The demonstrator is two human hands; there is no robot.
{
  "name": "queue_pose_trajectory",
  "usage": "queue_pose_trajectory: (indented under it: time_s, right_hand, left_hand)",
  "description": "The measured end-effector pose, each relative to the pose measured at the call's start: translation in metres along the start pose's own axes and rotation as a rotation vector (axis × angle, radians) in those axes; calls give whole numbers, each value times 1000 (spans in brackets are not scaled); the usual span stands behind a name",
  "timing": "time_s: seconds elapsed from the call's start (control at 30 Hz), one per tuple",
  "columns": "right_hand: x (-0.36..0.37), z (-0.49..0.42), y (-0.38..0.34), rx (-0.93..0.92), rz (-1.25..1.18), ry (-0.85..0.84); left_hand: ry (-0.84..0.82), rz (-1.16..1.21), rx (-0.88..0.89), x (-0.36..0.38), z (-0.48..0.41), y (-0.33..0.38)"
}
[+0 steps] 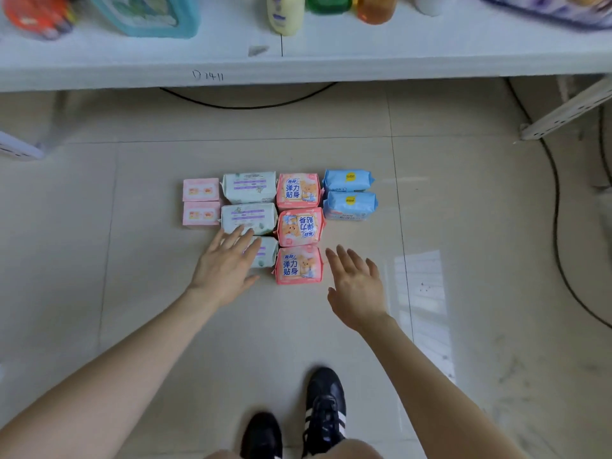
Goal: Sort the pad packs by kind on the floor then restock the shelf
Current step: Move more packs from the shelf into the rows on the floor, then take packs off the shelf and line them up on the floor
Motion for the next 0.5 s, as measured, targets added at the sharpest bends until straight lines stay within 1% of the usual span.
queue_pose_trajectory:
  time_s: [0.13, 0.3, 0.4, 0.5]
  right_hand:
    - [-64, 35, 7, -9, 26, -11]
    - [-161, 82, 15, -33, 47, -5]
    - [-226, 109, 19, -38, 59, 20]
    - [-294, 133, 22, -40, 95, 68]
  left_hand:
    - [15, -4, -29, -67, 41, 16]
    - [7, 12, -72, -156, 93, 37]
    - [9, 31, -97, -210, 124, 49]
    - [45, 59, -111, -270, 153, 59]
Point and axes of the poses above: each hand's wrist, its own z-axis away from the middle knuckle, its own x-axis out of the palm, y = z × x, the point moved 9 cm from there along -z, towards the middle knuckle, and after that the axes turned 15 degrees about z, right-handed, at the moved point
